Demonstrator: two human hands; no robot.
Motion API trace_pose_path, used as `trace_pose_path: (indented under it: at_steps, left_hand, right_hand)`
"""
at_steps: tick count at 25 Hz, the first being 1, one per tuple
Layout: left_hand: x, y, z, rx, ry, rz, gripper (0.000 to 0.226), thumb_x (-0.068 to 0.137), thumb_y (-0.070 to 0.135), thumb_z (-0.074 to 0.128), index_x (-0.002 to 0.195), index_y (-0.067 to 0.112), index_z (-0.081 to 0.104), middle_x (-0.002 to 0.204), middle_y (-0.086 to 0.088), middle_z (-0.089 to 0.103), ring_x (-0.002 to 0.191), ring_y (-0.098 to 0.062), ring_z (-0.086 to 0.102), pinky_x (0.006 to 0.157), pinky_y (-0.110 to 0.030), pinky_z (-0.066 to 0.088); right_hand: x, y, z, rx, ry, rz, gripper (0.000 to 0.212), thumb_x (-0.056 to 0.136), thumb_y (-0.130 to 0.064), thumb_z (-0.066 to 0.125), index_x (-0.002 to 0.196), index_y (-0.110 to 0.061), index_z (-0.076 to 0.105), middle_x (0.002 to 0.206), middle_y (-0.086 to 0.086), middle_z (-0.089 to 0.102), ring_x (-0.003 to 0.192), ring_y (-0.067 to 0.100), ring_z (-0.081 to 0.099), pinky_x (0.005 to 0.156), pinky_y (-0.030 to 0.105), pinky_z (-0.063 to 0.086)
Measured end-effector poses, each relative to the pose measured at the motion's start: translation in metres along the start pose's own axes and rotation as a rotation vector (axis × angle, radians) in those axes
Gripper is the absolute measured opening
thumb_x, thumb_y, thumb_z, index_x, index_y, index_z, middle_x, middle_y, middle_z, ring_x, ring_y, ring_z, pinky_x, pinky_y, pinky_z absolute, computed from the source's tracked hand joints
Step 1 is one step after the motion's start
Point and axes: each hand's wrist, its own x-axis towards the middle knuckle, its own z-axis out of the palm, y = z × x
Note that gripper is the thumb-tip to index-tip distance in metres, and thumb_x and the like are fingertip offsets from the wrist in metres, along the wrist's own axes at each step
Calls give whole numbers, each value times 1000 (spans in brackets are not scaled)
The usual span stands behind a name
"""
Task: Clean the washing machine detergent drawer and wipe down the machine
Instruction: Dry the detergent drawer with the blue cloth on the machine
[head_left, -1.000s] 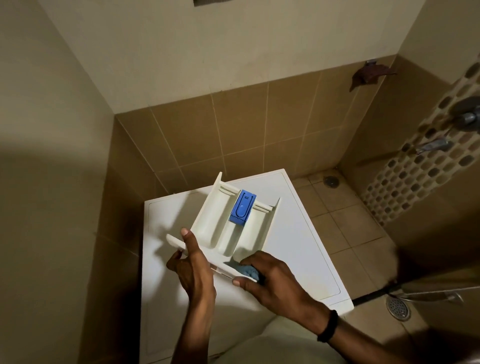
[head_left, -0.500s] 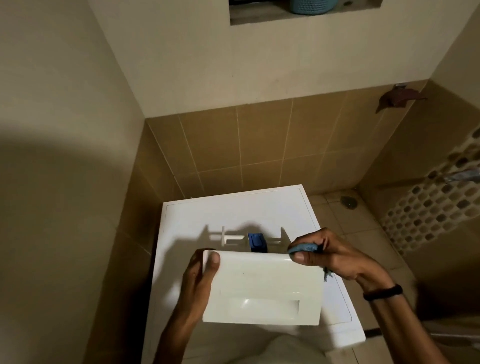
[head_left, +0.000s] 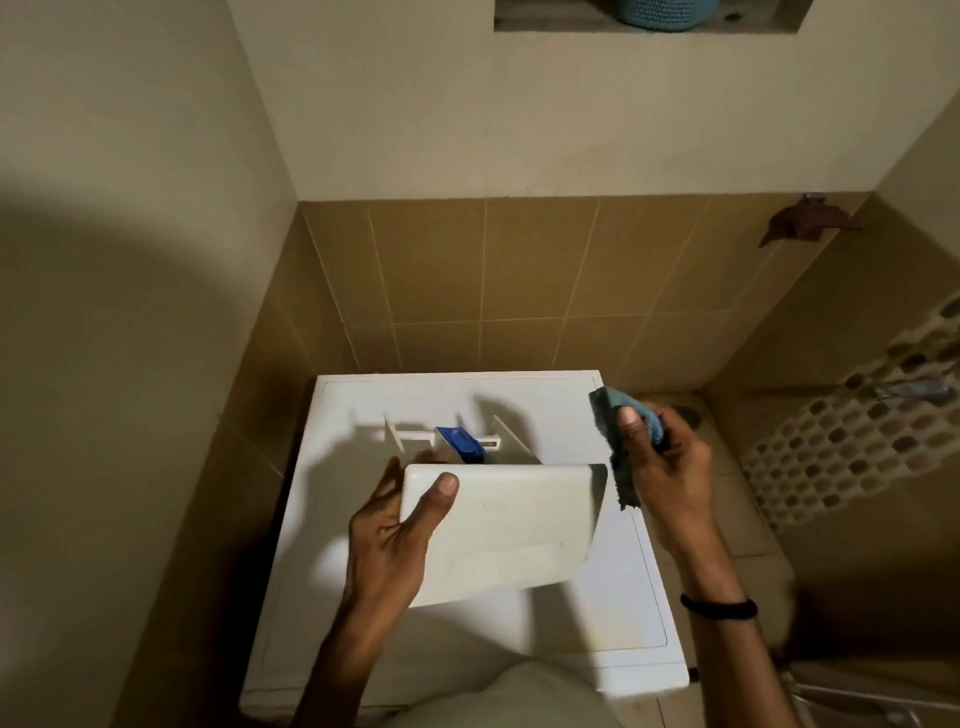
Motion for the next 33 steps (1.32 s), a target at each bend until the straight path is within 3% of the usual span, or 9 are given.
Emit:
trace_pose_path:
  at_steps: [2, 6, 10, 13, 16, 22, 25, 28, 33]
  left_hand:
    - [-1, 5, 10, -74, 111, -142, 22, 89, 46, 76, 97, 26, 77, 83, 7, 80, 86, -18, 77, 71, -30, 60]
    - [12, 14, 16, -264, 388, -305, 32, 92, 39, 76, 78, 10, 78, 76, -3, 79, 79, -26, 76, 74, -40, 57]
    - [15, 24, 20, -357, 392, -308, 37, 90, 40, 78, 64, 15, 74, 72, -7, 71, 72, -27, 67, 69, -40, 51]
    - [17, 31, 28, -375, 429, -298, 41, 91, 37, 78, 57, 15, 71, 65, 0, 69, 65, -20, 64, 64, -34, 49]
    - [27, 29, 31, -385, 492, -256, 39, 93, 32, 77, 57, 17, 69, 57, 12, 66, 56, -11, 63, 61, -28, 46]
    - [27, 24, 28, -416, 533, -293, 36, 93, 36, 76, 89, 0, 77, 74, 3, 79, 69, -12, 75, 61, -25, 57]
    - [22, 23, 28, -424, 513, -330, 35, 91, 38, 78, 83, 4, 77, 79, 0, 80, 75, -19, 76, 71, -35, 59]
    - [22, 23, 32, -406, 535, -313, 43, 92, 34, 77, 75, -4, 70, 80, -11, 78, 69, -16, 75, 71, -36, 57]
    - [27, 24, 29, -427, 532, -335, 29, 92, 36, 76, 80, 10, 77, 76, 5, 80, 77, -18, 78, 72, -34, 60]
  right_hand:
    - [-8, 0, 3, 14, 100, -17, 7, 97, -28, 62, 102, -27, 67, 66, 7, 61, 48, 19, 53, 40, 28, 45]
    - [-30, 25, 20, -177, 54, -68, 26, 100, -37, 58, 119, -21, 66, 83, 9, 68, 55, 18, 63, 47, 27, 50]
    - [-37, 41, 45, -543, 18, -198, 38, 101, -24, 57, 136, -8, 58, 133, 6, 63, 117, 27, 62, 96, 34, 53]
    - [-63, 38, 71, -660, -78, -219, 48, 94, 0, 54, 142, -2, 53, 147, 14, 52, 137, 33, 48, 108, 48, 47]
    - [-113, 14, 91, -614, -337, -315, 68, 83, 6, 46, 149, -10, 46, 157, -1, 37, 149, 21, 32, 119, 34, 32]
    - [-95, 26, 65, -657, -547, -699, 97, 62, 27, 39, 153, -7, 34, 166, 2, 20, 154, 28, 14, 124, 43, 21]
    - [-39, 47, 42, -717, -278, -384, 82, 72, 25, 46, 146, -11, 49, 161, -1, 30, 152, 18, 21, 118, 50, 31]
    - [-72, 27, 63, -614, -299, -255, 47, 94, -1, 48, 136, -20, 52, 141, -20, 43, 134, -11, 33, 114, 33, 37]
    - [-102, 27, 62, -641, -547, -607, 64, 85, 9, 42, 148, -2, 44, 151, 12, 40, 144, 25, 36, 118, 37, 34]
